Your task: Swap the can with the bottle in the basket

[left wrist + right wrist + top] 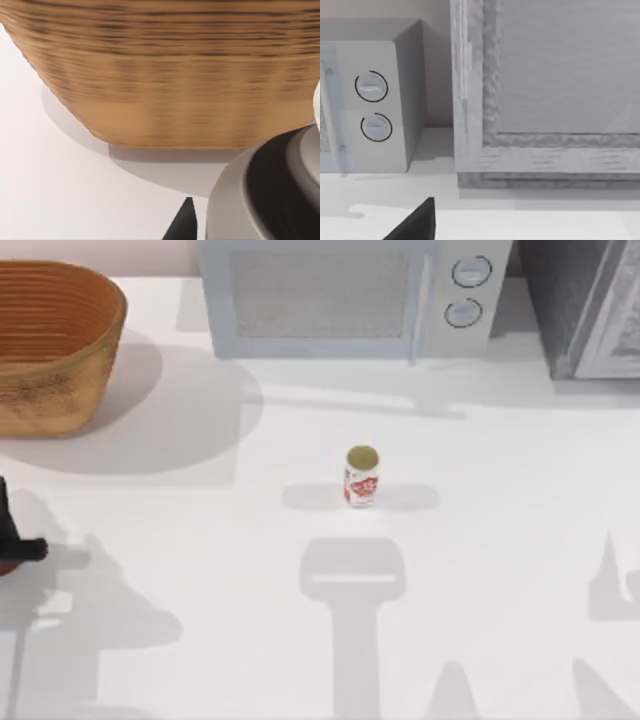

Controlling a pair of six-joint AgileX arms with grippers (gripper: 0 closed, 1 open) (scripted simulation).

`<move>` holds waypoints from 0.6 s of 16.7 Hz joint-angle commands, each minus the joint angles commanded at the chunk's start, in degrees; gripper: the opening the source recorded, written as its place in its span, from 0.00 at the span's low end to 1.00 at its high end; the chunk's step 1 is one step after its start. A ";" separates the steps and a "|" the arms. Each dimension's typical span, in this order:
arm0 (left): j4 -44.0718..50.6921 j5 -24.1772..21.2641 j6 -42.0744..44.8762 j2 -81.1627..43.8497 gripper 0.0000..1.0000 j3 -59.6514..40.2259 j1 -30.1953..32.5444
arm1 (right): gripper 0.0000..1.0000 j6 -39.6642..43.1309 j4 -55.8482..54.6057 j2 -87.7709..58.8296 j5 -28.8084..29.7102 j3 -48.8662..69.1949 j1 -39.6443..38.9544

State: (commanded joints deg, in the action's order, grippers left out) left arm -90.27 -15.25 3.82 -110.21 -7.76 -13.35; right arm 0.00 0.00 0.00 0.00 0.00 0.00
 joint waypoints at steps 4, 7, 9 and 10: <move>0.00 0.00 0.00 0.00 0.00 0.00 0.00 | 1.00 0.00 0.00 0.00 0.00 0.00 0.00; 0.01 -0.01 0.06 0.03 0.00 0.07 0.00 | 1.00 0.00 0.00 0.00 0.00 0.00 0.00; 0.68 0.06 -0.13 0.18 0.00 -0.44 -0.65 | 1.00 0.00 0.00 0.00 0.00 0.00 0.00; 1.90 0.18 -0.41 0.50 0.00 -1.44 -1.85 | 1.00 0.00 0.00 0.00 0.00 0.00 0.00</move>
State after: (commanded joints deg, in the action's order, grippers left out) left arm -88.36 -15.07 3.41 -109.71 -9.21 -15.21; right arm 0.00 0.00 0.00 0.00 0.00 0.00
